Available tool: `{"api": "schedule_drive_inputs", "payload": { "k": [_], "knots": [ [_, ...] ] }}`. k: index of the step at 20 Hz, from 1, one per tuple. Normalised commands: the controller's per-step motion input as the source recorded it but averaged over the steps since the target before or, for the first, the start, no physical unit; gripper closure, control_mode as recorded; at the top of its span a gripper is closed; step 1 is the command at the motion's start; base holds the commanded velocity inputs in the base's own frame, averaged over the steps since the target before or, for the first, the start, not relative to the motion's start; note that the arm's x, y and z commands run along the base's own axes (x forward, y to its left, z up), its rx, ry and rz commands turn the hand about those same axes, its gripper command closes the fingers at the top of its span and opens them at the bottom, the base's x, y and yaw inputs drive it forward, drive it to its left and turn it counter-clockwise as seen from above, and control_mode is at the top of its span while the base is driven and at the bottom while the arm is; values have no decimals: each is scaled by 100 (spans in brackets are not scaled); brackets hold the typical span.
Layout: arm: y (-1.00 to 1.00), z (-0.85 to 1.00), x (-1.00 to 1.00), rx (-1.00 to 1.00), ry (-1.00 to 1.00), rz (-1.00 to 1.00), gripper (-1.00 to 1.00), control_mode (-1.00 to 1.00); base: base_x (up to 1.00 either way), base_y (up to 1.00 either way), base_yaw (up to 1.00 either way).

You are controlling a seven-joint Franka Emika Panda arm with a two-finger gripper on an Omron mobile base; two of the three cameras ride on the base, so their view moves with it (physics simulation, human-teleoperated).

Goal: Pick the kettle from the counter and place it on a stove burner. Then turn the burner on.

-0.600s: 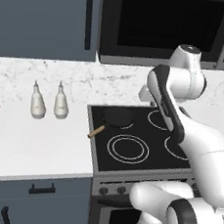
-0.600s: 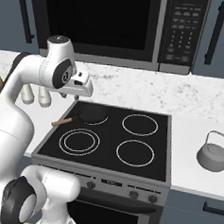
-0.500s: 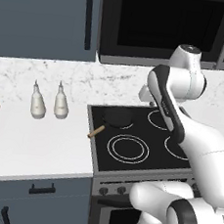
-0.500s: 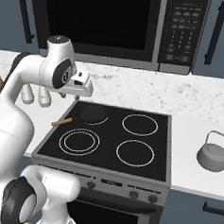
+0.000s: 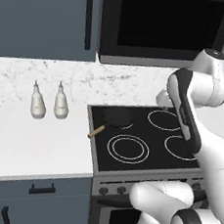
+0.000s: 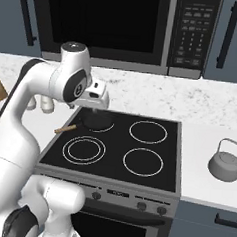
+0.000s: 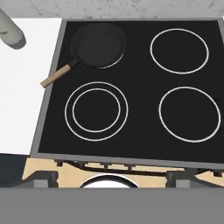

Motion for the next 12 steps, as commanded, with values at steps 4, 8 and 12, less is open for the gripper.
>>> {"api": "schedule_drive_inputs", "payload": {
  "k": [4, 8, 12],
  "knots": [
    [-52, -12, -29, 0, -5, 0, -100, -100, 0, 0, 0],
    [-36, -14, -5, 0, -4, 0, -100, -100, 0, 0, 0],
    [-29, -18, -3, 0, -3, 0, -100, -100, 0, 0, 0]
  ]
}}
